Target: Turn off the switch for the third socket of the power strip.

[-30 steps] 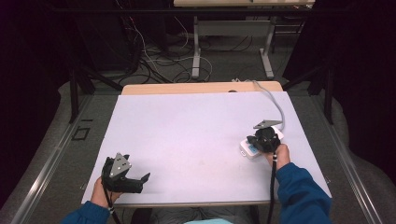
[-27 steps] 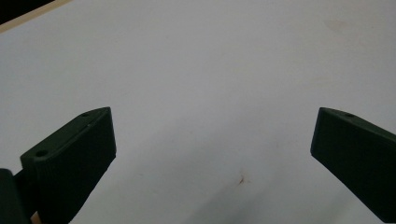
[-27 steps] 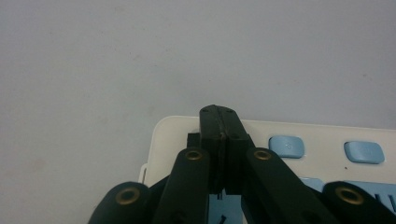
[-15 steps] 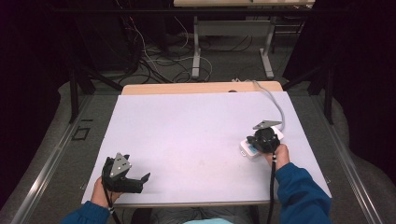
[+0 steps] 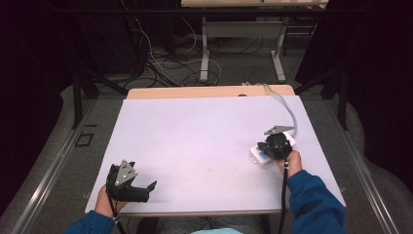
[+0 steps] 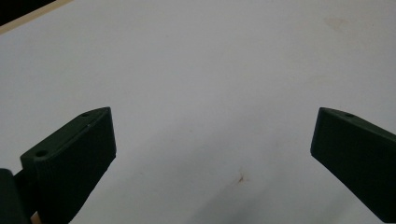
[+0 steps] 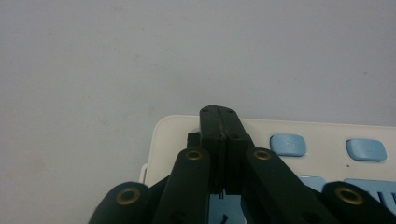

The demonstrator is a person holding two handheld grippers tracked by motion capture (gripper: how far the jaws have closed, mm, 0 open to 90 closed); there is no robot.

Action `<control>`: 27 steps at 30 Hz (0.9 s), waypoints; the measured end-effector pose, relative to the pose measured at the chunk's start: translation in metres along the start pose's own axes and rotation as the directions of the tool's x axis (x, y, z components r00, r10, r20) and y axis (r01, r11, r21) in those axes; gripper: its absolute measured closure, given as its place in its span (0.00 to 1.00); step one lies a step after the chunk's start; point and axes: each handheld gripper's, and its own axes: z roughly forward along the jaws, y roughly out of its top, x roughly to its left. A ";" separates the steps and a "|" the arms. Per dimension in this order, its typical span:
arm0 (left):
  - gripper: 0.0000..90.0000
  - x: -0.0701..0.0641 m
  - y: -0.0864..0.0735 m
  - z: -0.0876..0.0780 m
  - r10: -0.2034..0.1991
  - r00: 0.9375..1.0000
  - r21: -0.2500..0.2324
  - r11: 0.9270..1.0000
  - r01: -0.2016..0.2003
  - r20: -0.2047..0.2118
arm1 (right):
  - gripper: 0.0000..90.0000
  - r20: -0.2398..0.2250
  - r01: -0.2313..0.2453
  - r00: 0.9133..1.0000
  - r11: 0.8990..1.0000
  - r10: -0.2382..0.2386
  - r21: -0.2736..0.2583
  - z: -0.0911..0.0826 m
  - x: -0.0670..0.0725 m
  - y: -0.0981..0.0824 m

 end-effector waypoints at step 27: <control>0.00 -0.001 0.000 0.000 -0.002 1.000 0.006 1.000 0.002 0.010 | 1.00 0.022 0.024 0.999 1.000 -0.024 0.002 0.000 0.004 0.001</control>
